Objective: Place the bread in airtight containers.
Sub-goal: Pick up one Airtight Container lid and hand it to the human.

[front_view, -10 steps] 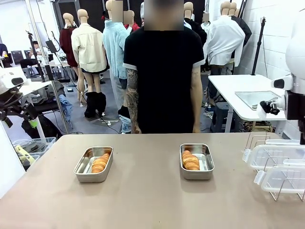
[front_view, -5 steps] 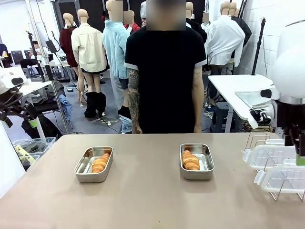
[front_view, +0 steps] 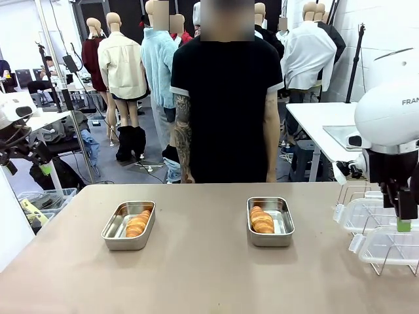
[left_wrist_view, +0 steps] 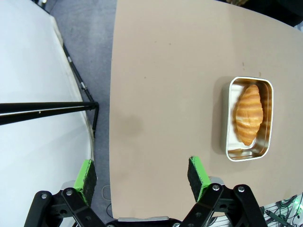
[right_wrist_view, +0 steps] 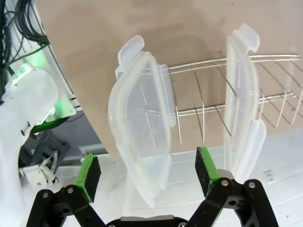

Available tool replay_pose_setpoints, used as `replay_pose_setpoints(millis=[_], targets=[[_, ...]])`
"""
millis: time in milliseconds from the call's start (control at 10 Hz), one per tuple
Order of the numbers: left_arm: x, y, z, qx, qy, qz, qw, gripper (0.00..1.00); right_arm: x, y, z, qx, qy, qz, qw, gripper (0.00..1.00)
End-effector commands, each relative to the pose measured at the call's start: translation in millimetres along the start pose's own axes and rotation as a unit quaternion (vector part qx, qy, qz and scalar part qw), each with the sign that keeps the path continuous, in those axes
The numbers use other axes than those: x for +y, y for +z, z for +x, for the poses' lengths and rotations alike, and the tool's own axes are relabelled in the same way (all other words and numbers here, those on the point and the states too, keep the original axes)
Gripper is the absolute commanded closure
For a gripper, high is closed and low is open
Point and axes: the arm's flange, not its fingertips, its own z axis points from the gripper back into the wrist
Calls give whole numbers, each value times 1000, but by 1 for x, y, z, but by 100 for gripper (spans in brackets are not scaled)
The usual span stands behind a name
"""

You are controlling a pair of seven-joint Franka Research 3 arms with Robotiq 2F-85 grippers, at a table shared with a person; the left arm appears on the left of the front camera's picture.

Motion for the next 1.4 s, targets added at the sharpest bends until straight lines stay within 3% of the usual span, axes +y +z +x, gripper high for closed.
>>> replay_pose_setpoints(millis=[0,1200,1300], targets=[[-1,1,-2,2,8,14,1000,0,-16,-1,-1,-9,12,17,1000,0],[-1,1,-2,2,8,14,1000,0,-16,-49,29,-2,-28,2,1000,0],[-1,1,-2,2,8,14,1000,0,-14,-49,28,-2,-30,1,1000,19]])
